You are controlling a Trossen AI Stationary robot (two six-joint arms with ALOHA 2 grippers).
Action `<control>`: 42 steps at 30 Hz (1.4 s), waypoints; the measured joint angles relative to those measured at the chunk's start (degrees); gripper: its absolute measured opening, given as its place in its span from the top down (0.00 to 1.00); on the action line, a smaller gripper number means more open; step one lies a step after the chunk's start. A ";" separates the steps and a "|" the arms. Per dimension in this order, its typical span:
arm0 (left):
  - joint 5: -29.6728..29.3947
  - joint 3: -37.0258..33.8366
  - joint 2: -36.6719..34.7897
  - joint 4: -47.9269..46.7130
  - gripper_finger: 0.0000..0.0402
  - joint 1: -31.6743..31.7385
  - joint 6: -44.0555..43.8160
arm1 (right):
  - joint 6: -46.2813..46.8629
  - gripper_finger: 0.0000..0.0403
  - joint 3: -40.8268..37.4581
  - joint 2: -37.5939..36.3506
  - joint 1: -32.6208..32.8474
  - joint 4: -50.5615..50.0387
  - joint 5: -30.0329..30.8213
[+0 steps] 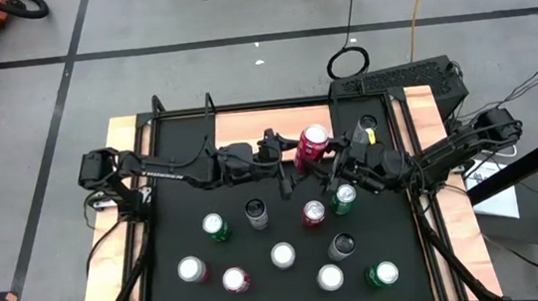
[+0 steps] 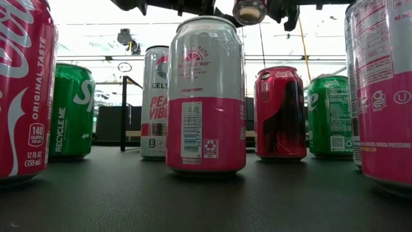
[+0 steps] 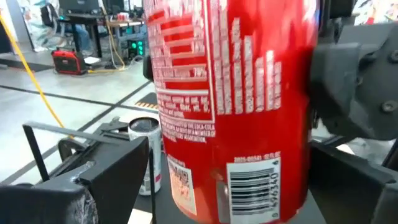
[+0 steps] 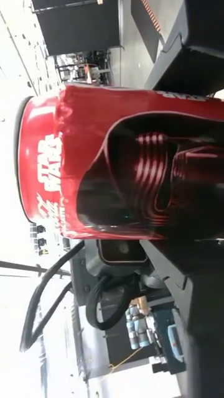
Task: Place canned beverage on shelf
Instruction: Put the top red soda can on the shelf
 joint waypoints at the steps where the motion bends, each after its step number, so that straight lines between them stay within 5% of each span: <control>1: 0.85 0.00 0.00 -0.02 0.03 0.06 -0.02 | 0.00 0.31 0.00 0.02 -0.06 -0.32 -0.16; 17: 6.90 -0.03 -0.02 0.77 0.26 0.16 -0.38 | 1.12 0.31 0.00 -0.04 -1.38 -1.46 -5.44; 29: 10.12 -0.09 -0.02 -1.16 0.27 -0.08 -0.02 | -1.20 0.20 0.00 -1.66 -0.70 -6.69 -6.84; 42: 16.43 -0.09 0.00 -0.31 0.27 -0.17 -0.26 | -1.57 0.11 0.04 -13.15 0.28 -22.86 -12.67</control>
